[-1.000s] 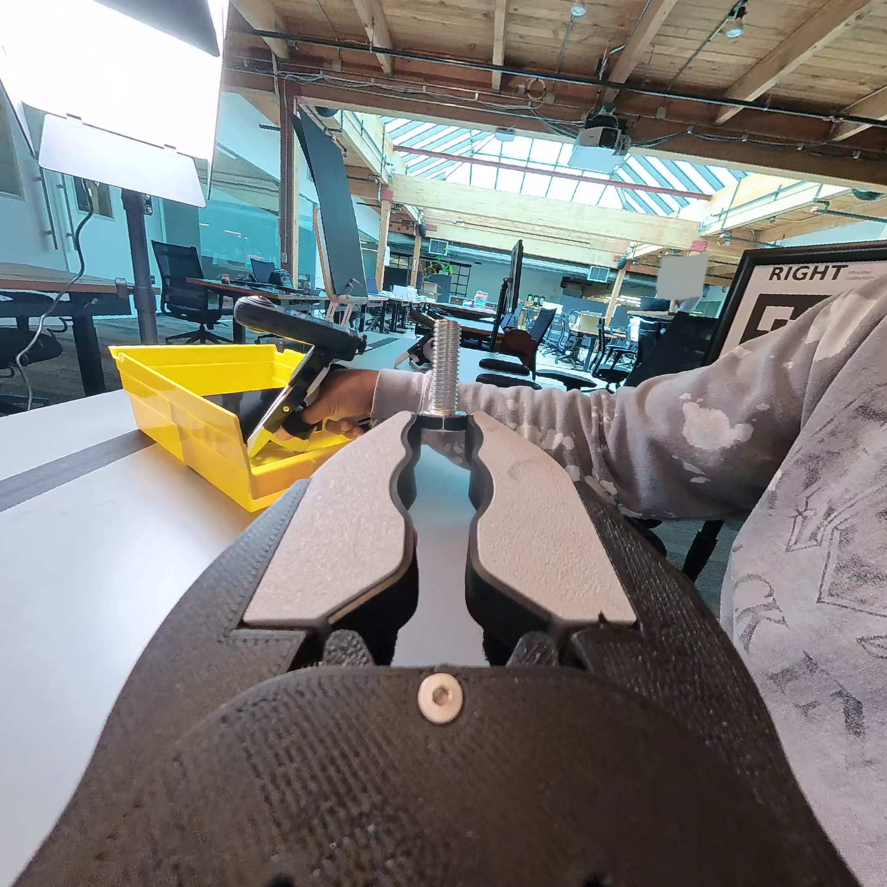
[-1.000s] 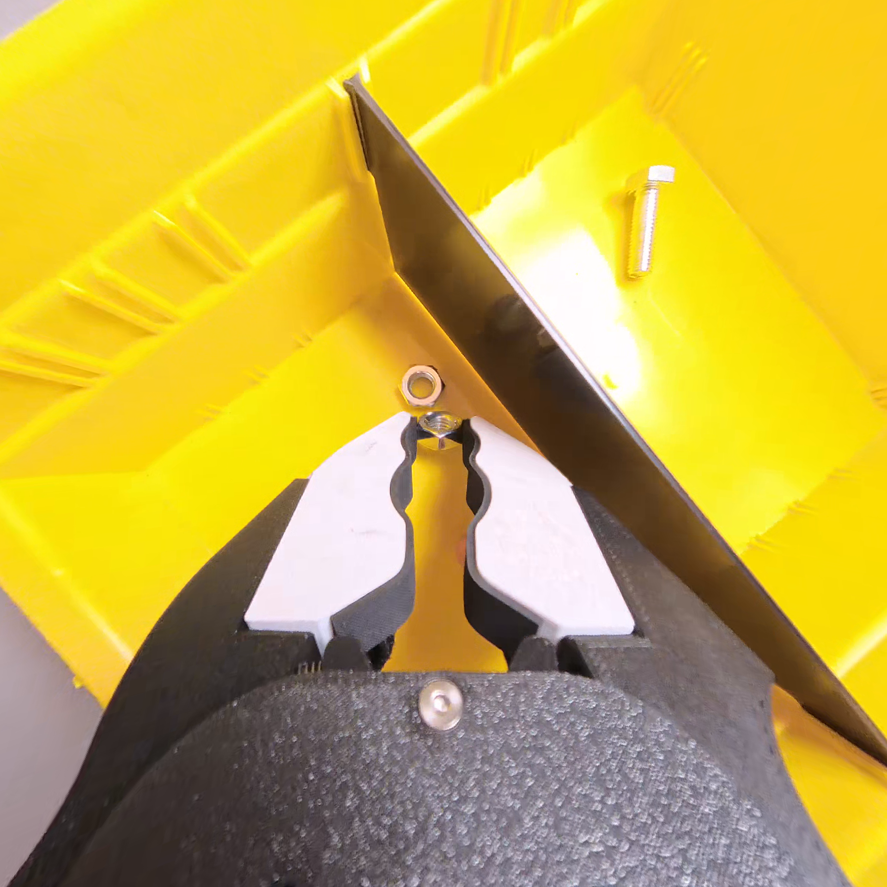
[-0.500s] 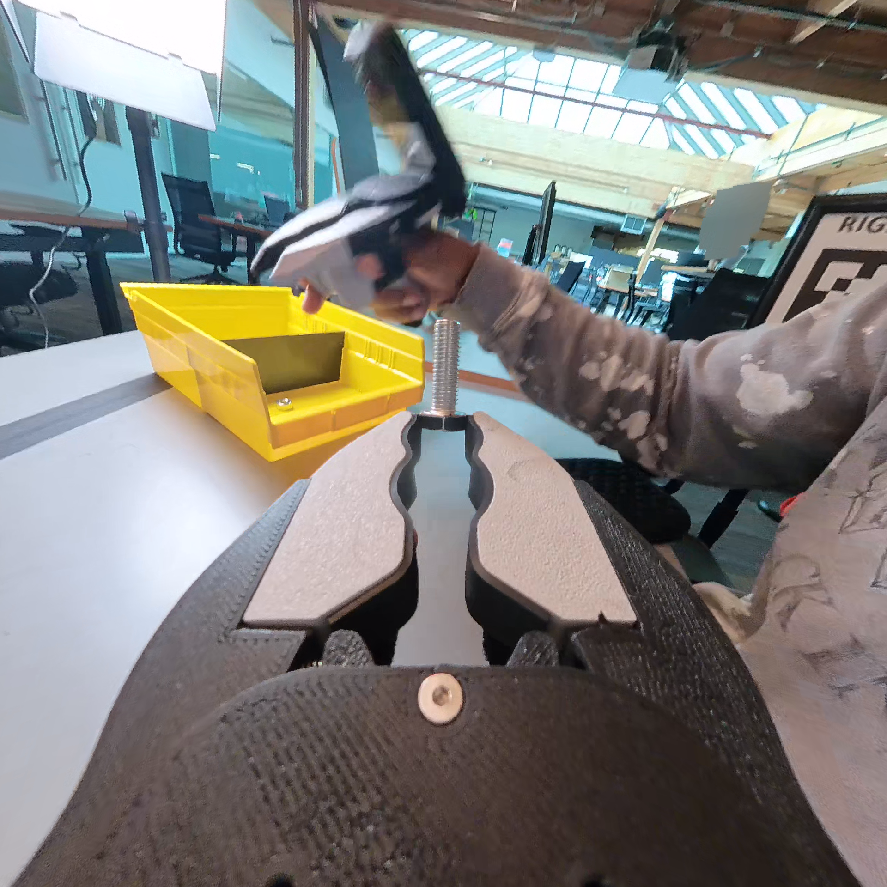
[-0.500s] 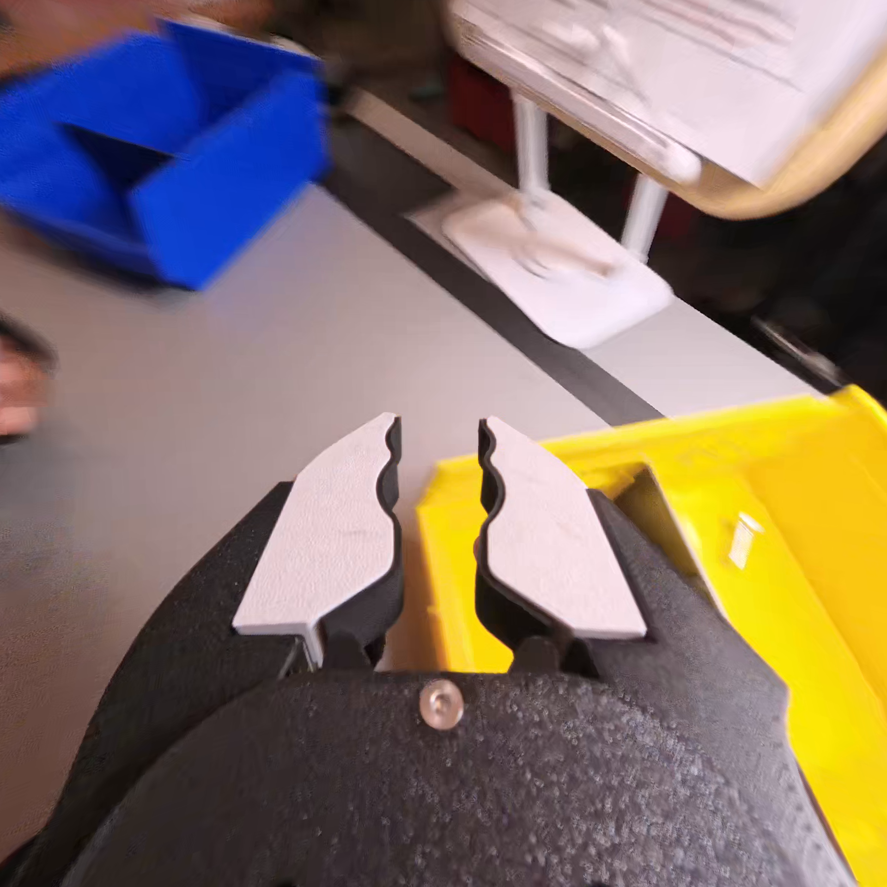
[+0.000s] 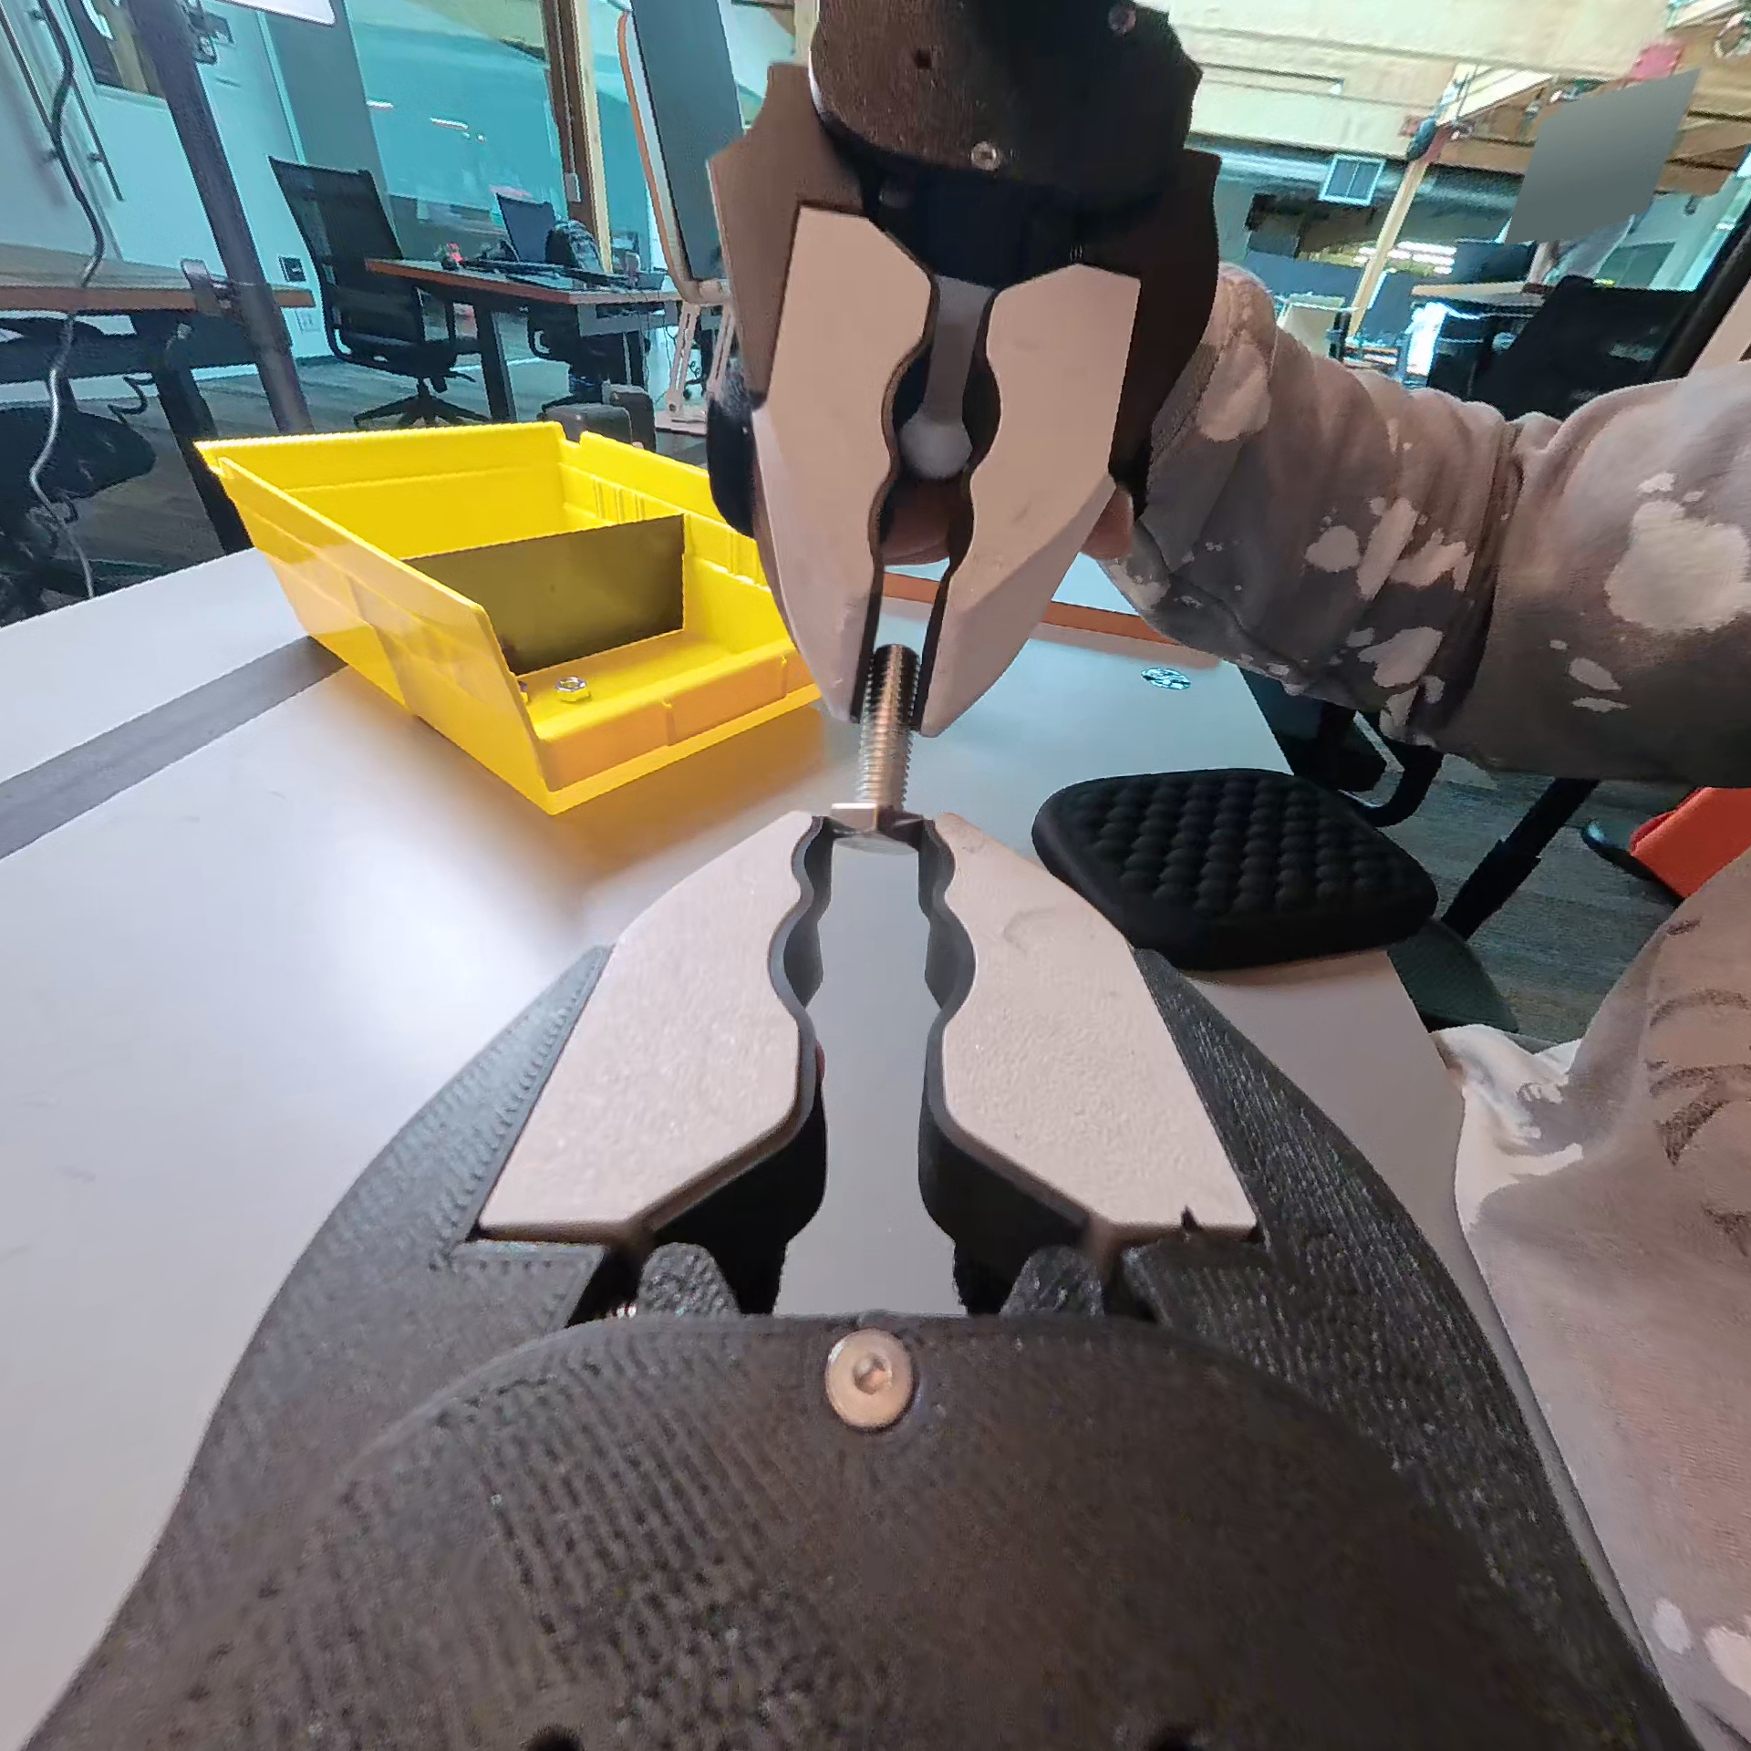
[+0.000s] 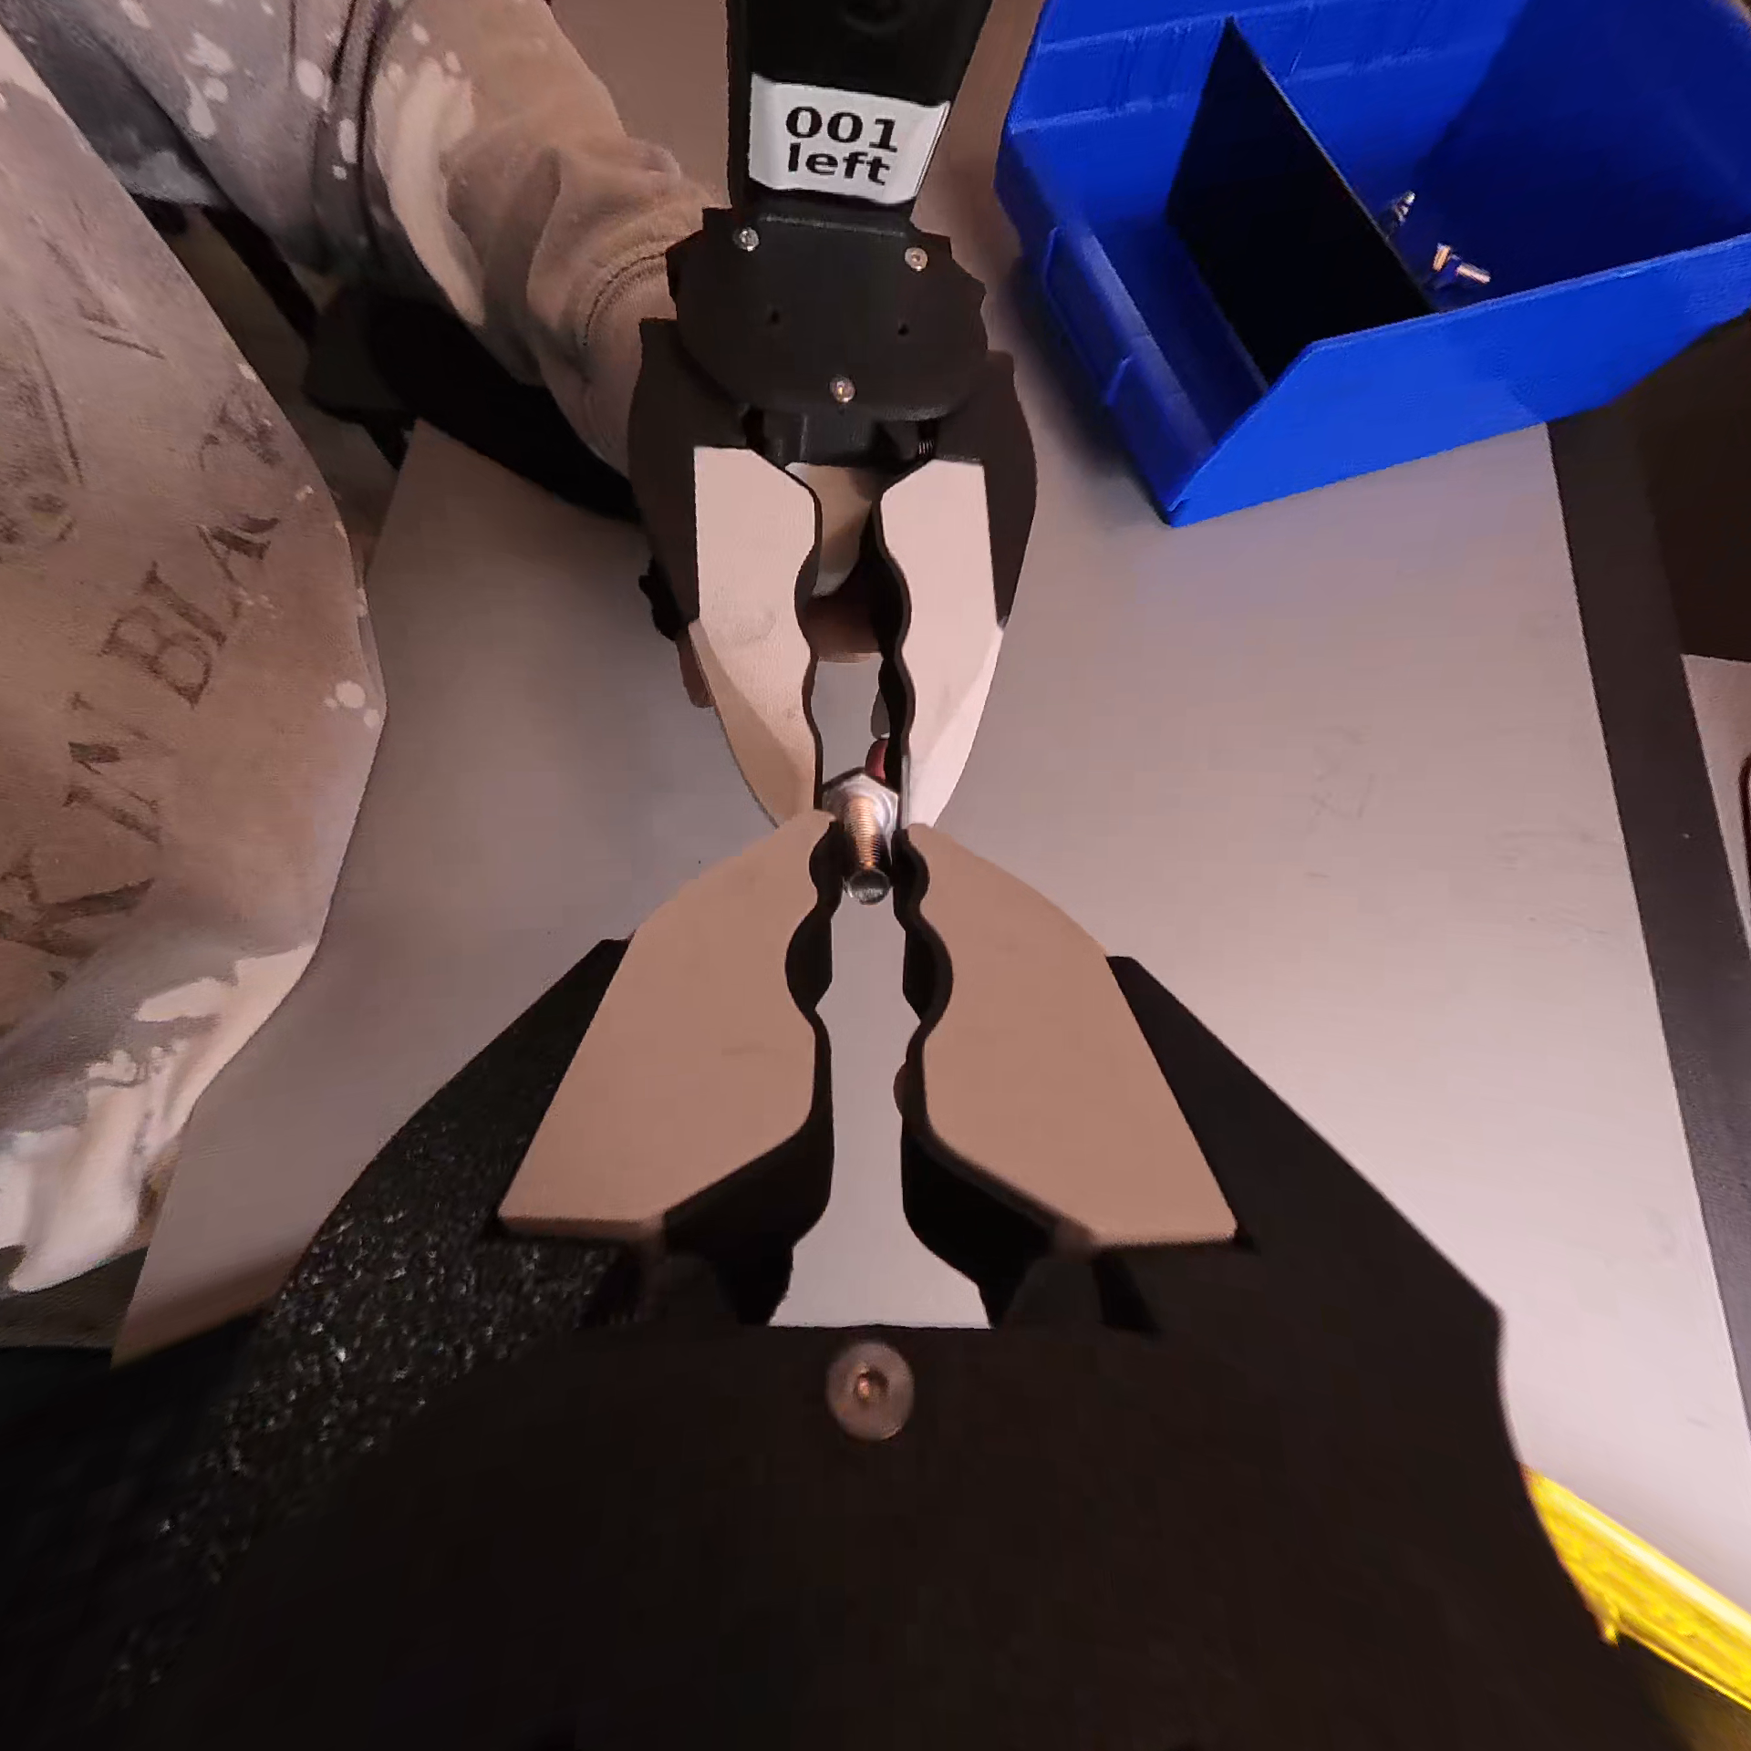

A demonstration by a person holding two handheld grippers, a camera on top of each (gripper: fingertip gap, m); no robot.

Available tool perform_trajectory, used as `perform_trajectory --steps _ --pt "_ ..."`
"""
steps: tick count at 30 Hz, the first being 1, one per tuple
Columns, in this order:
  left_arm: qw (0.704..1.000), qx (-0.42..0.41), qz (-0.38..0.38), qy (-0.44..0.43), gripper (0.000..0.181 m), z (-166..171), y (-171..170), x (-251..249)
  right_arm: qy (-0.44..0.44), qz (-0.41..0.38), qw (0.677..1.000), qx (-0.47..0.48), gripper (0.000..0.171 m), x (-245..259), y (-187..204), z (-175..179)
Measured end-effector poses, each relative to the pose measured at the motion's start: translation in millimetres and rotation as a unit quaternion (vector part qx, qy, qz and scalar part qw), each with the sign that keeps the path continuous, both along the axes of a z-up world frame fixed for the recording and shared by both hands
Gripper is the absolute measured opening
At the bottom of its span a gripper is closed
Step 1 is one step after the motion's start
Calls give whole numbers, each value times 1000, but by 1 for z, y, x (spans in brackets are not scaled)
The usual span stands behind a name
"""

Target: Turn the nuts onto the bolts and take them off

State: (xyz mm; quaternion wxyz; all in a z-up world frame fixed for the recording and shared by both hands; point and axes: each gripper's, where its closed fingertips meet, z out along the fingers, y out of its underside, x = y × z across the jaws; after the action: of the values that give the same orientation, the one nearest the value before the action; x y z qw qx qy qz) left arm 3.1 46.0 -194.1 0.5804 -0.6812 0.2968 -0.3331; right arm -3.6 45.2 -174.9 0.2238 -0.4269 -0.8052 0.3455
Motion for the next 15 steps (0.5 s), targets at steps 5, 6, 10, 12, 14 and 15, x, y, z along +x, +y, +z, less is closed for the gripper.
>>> perform_trajectory --steps 5,6,10,12,14,15 --pt "1000 -11 -5 1 18 -3 1 -1 -27 -12 998 47 6 11 7 -22" --pt "1000 -8 -4 8 18 -4 1 -1 -30 -15 998 57 8 12 7 -24" --pt "1000 -6 -4 19 18 -6 1 0 -39 -19 996 74 13 15 7 -22" --pt "1000 -4 -4 23 18 -7 0 2 -45 -20 995 81 12 14 6 -23" --pt "1000 -3 -6 24 18 -7 0 3 -55 -10 995 86 11 12 0 -28" --pt "1000 -2 -8 28 18 -8 -1 4 -57 -9 994 89 10 11 -1 -31"
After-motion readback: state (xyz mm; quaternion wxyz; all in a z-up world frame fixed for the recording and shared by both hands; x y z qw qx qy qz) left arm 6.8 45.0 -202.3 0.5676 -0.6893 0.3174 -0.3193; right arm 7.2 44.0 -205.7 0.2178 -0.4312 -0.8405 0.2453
